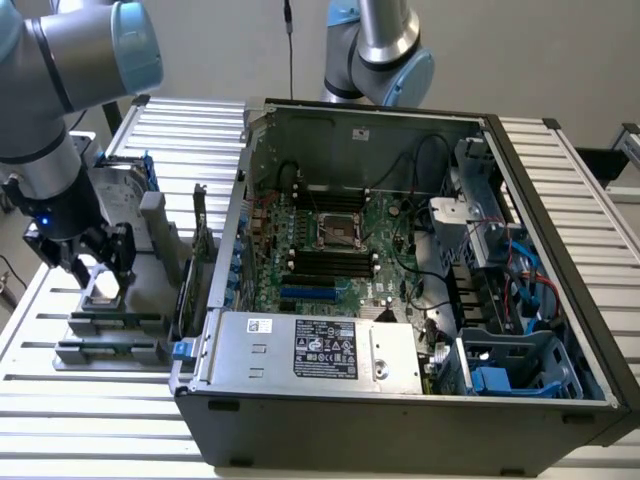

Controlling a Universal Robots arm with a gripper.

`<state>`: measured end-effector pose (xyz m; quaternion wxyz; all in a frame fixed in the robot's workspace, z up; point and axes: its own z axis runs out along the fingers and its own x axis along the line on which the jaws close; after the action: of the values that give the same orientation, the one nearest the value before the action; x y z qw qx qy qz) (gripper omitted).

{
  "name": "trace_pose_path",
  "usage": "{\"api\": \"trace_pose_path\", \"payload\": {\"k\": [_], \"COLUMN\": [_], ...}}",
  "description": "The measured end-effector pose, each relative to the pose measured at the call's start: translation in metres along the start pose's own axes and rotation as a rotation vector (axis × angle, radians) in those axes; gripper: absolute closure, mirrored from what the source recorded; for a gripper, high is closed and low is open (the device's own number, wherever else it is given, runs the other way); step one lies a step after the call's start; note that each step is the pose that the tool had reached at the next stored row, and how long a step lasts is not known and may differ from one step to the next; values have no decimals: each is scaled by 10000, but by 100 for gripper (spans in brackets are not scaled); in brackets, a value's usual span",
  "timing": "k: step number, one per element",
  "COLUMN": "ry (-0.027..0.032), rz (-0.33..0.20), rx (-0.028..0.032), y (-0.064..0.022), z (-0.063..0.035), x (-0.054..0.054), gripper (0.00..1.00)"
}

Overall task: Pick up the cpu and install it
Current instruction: 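Pick up the cpu and move it towards the insertion slot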

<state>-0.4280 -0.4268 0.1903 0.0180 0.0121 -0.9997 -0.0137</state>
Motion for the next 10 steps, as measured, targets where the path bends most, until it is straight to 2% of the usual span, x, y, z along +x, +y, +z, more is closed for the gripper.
{"api": "trace_pose_path", "payload": {"k": [3,8,10], "ry": [10,12,13], "rz": [3,13,14], "rx": [66,221,246], "y": [-1,-1,-1], "z": [3,9,12], "x": [-2,-4,-4], "gripper": [32,32,32]}}
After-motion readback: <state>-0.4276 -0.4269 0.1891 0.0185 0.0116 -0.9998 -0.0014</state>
